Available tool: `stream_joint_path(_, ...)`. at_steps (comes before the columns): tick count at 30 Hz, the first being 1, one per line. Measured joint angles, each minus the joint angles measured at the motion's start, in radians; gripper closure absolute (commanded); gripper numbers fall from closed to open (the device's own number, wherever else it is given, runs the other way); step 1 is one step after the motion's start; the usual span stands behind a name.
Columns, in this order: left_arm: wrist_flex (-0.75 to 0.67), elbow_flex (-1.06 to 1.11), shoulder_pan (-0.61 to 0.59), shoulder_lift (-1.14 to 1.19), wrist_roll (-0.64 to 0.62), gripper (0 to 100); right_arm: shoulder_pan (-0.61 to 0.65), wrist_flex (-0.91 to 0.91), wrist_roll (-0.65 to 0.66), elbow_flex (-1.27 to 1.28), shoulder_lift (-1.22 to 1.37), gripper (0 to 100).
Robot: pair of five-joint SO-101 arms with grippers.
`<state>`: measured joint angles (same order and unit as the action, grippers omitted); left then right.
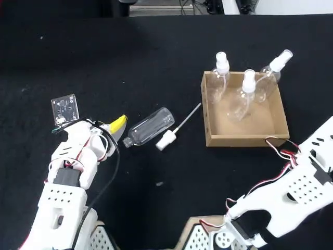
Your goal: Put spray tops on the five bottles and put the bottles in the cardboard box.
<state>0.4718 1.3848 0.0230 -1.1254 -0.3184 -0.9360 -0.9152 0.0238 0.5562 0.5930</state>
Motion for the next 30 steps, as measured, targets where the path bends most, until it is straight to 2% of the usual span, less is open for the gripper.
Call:
stream_joint_path(3, 0.000, 0.000, 0.000, 0.000, 0.000, 71, 0.000, 0.000, 0.000, 0.000, 0.000, 78.3)
stream_joint_path(8, 0.000, 0.000, 0.000, 0.000, 0.000, 71, 0.000, 0.000, 0.000, 0.000, 0.000, 99.1)
stream_joint_path(19, 0.000, 0.000, 0.000, 0.000, 0.000, 71, -0.006, 0.000, 0.003, 0.015, -0.049, 98.8)
stream_joint_path(30, 0.000, 0.000, 0.000, 0.000, 0.000, 71, 0.011, 0.023, 0.003, 0.390, -0.591, 98.7)
